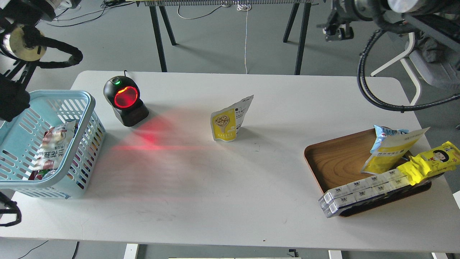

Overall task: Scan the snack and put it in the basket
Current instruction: 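Reach the left gripper to the standing yellow packet and grasp it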

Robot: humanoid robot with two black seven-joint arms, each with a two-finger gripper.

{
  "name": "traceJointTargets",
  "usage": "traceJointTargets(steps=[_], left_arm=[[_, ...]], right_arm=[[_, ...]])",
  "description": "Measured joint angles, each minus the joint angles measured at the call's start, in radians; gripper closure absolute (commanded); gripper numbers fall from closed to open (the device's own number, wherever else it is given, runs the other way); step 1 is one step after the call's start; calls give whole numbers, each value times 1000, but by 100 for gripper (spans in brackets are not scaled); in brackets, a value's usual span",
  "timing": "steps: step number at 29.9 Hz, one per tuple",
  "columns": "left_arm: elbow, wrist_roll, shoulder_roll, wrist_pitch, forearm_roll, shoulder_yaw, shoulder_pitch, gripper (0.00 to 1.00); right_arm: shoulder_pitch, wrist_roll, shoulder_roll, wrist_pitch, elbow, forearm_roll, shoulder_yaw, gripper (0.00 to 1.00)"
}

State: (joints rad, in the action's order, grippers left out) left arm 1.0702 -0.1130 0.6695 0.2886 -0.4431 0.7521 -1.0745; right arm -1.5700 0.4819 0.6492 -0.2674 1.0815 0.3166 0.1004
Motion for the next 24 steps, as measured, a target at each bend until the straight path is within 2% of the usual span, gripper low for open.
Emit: traceJointTargets(steps=[2,6,8,11,15,18,24], left_arm=[[108,0,58,2,-90,-21,-11,0],[332,1,161,13,-293,-78,-10,0],[441,1,217,22,-434,-133,-6,0],[527,-9,250,25,-646,-208,4,0],[539,-14,209,-24,-950,-305,50,0],[536,-15,141,-77,-1195,-346,105,0],[458,-6,-14,-94,-1505,-356,183,0]], right_arm=[[71,-40,44,65,-33,0,87,3],[245,-166,83,189,-102,-1,274,2],[333,-207,87,258,-139,-1,358,3],[472,-250,87,402,-191,2,471,2],[657,-297,81,600,-219,4,590,2],[750,-321,78,707,-245,4,640,2],[849,-345,75,755,-307,5,655,2]])
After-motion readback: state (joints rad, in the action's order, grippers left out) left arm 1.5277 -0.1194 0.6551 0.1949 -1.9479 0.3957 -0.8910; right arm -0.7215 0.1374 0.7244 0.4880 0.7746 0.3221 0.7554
